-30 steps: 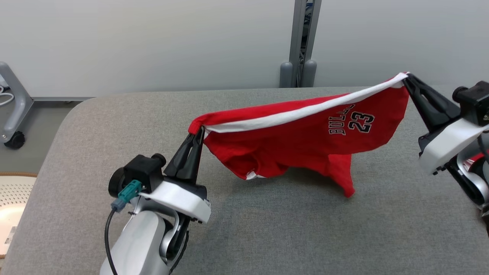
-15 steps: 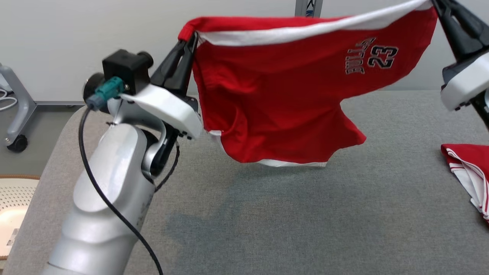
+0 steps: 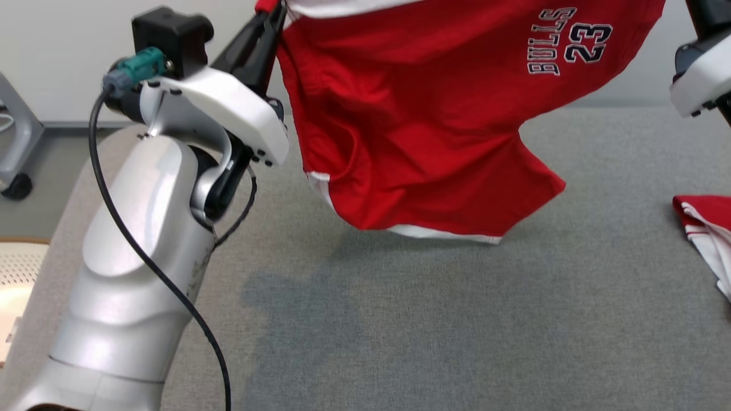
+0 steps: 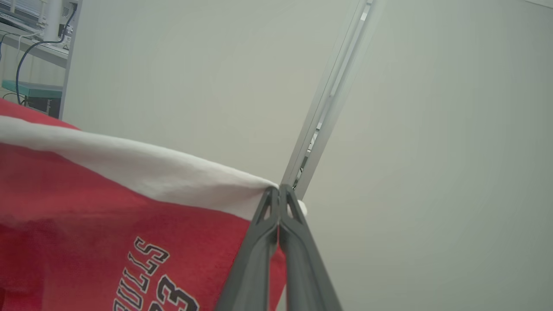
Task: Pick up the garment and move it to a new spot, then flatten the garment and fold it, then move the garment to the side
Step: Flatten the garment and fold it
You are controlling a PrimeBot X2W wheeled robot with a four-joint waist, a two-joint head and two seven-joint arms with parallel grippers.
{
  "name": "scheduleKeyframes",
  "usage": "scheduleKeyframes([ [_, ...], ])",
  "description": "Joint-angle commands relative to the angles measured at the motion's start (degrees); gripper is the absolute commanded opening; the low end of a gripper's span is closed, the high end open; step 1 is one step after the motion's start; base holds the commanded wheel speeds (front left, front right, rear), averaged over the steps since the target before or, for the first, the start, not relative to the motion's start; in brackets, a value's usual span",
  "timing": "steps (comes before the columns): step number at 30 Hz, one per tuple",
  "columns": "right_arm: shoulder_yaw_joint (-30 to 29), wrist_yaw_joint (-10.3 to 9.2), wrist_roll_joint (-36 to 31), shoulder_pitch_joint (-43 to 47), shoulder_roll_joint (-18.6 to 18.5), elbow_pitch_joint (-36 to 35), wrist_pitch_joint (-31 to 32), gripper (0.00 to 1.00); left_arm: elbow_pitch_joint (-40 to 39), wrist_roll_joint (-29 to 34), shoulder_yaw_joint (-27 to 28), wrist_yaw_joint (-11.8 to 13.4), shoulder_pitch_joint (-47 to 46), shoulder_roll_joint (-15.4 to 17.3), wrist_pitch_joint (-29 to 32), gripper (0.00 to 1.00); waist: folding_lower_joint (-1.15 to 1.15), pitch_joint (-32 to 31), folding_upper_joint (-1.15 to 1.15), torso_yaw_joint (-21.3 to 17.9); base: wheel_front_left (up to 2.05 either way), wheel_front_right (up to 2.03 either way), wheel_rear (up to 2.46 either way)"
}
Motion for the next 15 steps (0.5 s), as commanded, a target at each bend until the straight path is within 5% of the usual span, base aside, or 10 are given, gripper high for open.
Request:
scheduleKeyframes([
  [1, 0.23, -0.02, 0.96, -1.16, 0.37, 0.35, 0.22, 0.00, 0.23, -0.16, 0.11, -0.20, -1.89, 0.37, 0.16, 0.00, 0.00, 2.40, 0.00, -0.34, 0.00, 0.00, 0.00],
  [7, 4.39, -0.02, 2.97, -11.27, 2.58, 4.74, 2.87, 0.00, 3.90, 0.07, 1.23, 0.14, -9.93, 1.60, 1.30, 0.00, 0.00, 11.68, 0.00, -2.32, 0.00, 0.00, 0.00],
  [15, 5.87, -0.03, 5.25, -33.51, 9.09, 21.67, -0.76, 0.00, 14.96, 2.16, 2.04, 0.00, -28.28, 1.85, -2.29, 0.00, 0.00, 22.86, 0.00, -4.44, 0.00, 0.00, 0.00],
])
